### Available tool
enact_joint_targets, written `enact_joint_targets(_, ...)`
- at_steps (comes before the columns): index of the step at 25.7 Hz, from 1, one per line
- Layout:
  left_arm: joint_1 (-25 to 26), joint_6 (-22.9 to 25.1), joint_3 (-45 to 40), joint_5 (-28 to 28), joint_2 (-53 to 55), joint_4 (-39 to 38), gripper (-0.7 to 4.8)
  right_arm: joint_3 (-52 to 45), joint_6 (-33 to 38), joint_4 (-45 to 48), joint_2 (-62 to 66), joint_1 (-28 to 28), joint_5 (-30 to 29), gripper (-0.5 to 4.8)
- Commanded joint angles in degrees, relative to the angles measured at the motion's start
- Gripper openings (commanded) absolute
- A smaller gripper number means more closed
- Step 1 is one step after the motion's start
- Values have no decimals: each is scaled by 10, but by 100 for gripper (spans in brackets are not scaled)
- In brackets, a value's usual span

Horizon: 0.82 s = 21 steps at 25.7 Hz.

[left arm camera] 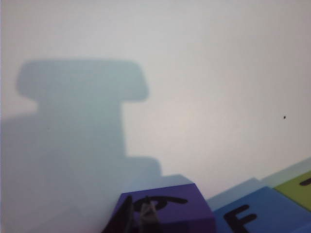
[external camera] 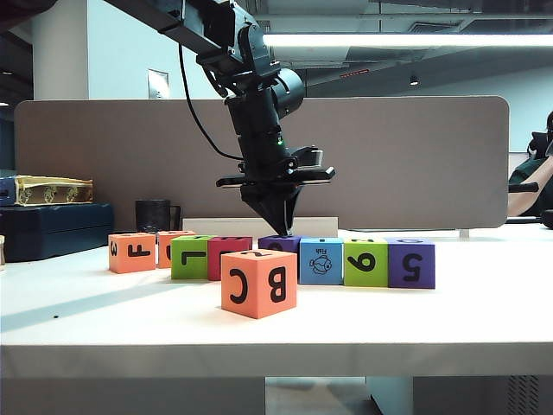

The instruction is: Select the appropriate blocks from the scattered letter blocks on the table and arrange them in a row to spell out "TURING".

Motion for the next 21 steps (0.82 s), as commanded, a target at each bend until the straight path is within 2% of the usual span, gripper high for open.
enact_joint_targets(1,0,2,3,-19,0,-48,20,2,-2,7,-5,0,-1,-1)
enact_joint_targets(5,0,1,3,-19,0,-62,20,2,-2,7,-5,0,-1,-1)
enact_joint_targets(16,-4,-59,3,-17,-1,-96,20,2,-2,7,-5,0,-1,-1)
enact_joint_targets(21,-10,-63,3,-17,-6,-100,20,2,-2,7,-5,0,-1,-1)
